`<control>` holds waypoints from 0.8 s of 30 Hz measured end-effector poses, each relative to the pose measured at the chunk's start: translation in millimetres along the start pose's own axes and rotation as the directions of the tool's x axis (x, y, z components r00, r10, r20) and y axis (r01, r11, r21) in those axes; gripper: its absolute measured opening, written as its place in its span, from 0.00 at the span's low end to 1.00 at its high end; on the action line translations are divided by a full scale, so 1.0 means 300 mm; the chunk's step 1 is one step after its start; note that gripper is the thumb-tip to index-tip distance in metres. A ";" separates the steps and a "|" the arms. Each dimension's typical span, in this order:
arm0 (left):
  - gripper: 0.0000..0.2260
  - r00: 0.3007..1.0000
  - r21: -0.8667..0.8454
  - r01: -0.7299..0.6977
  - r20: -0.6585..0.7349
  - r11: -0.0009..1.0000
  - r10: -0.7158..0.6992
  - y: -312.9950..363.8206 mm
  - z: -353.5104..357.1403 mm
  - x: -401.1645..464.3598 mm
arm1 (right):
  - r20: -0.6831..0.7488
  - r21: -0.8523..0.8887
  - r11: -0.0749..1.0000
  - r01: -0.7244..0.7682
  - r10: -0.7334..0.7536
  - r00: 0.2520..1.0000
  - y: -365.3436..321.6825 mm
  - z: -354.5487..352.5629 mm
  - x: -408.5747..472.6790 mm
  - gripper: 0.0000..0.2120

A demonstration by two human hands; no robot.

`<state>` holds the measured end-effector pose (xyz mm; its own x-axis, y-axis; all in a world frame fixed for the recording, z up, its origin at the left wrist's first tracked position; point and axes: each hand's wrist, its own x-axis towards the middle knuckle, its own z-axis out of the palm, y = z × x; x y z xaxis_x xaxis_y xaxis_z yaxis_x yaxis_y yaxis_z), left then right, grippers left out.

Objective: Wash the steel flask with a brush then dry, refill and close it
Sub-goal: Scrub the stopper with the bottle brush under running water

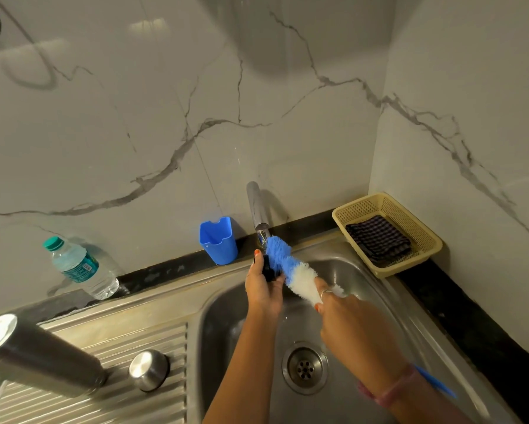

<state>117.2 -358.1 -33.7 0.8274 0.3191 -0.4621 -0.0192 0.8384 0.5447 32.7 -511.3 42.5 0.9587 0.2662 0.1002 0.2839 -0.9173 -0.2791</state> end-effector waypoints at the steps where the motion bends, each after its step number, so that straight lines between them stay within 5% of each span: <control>1: 0.17 1.000 -0.005 0.007 -0.014 1.000 -0.007 0.002 -0.005 0.001 | 0.000 0.004 1.000 0.026 -0.026 1.000 0.001 -0.014 -0.016 0.24; 13: 0.13 0.999 -0.057 -0.030 -0.033 0.998 0.028 0.094 0.004 0.012 | -0.066 0.182 0.983 -0.015 0.027 0.997 -0.025 -0.050 -0.028 0.24; 17: 0.13 0.999 -0.105 -0.032 -0.025 0.994 0.030 0.083 0.006 0.018 | -0.178 0.170 0.985 -0.007 0.037 0.983 0.009 -0.050 0.004 0.24; 24: 0.12 0.998 -0.039 0.051 0.048 0.998 -0.049 0.044 0.050 -0.015 | -0.160 0.068 0.997 -0.042 0.052 0.986 -0.025 0.003 -0.006 0.24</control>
<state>121.7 -354.9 -14.1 0.8535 0.2556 -0.4540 0.0016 0.8701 0.4929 28.9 -504.7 43.7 0.9571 0.1671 0.2369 0.2441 -0.9054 -0.3473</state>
